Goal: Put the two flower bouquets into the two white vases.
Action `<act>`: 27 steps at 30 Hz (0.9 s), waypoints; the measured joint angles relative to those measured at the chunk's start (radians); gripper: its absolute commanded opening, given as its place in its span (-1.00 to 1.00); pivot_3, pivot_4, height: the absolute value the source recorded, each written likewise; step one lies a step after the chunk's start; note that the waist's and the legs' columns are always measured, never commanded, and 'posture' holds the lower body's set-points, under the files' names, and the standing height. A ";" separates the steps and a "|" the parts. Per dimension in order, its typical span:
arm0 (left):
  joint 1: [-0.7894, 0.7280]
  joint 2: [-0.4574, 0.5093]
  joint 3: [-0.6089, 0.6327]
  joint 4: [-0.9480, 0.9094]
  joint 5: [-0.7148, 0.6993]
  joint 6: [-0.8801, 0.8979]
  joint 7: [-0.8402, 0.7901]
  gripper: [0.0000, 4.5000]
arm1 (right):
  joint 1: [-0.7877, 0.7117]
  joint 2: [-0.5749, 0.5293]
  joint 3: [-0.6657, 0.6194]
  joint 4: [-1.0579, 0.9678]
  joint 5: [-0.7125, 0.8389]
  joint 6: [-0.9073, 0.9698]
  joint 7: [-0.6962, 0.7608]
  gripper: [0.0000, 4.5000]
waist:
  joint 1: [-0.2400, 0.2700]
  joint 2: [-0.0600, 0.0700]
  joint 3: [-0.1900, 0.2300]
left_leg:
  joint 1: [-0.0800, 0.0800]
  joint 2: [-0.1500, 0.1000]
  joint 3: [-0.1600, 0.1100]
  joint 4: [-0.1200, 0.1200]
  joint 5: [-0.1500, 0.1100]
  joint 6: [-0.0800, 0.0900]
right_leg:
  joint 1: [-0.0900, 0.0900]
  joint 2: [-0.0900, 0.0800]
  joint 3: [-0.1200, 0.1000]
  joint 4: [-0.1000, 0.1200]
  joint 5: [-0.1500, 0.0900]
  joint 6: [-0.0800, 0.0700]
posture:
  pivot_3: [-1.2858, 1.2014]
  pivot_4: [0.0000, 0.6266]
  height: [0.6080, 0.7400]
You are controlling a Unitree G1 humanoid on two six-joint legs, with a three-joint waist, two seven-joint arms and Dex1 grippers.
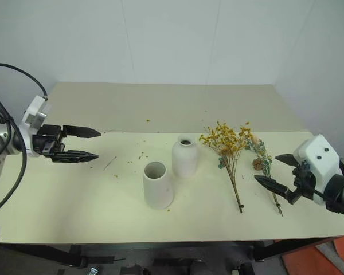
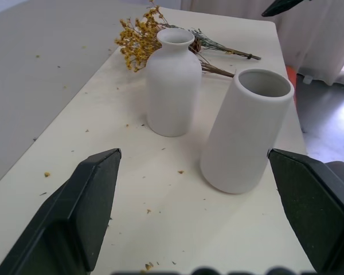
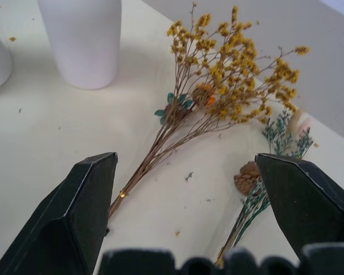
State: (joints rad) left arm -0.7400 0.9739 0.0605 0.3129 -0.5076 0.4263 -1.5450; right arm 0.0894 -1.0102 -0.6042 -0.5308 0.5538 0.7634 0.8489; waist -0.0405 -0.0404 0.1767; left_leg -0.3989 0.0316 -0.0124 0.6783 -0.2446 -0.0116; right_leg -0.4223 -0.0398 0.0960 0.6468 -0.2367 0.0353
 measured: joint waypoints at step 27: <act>0.413 -0.028 0.310 -0.471 -0.163 0.144 0.352 0.99 | -0.070 -0.039 0.036 0.098 0.001 -0.017 0.057 1.00 | 0.000 0.000 0.000 | 0.002 0.000 0.000 0.000 0.000 0.000 | 0.001 0.000 0.000 0.000 -0.002 0.003 | 0.03 -0.52 1.00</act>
State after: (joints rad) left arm -0.3266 0.9463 0.3707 -0.1586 -0.6711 0.5704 -1.1933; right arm 0.0192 -1.0496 -0.5683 -0.4327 0.5553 0.7467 0.9063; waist -0.0402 -0.0403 0.1767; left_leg -0.3973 0.0318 -0.0123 0.6781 -0.2446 -0.0118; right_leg -0.4215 -0.0401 0.0961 0.6468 -0.2384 0.0383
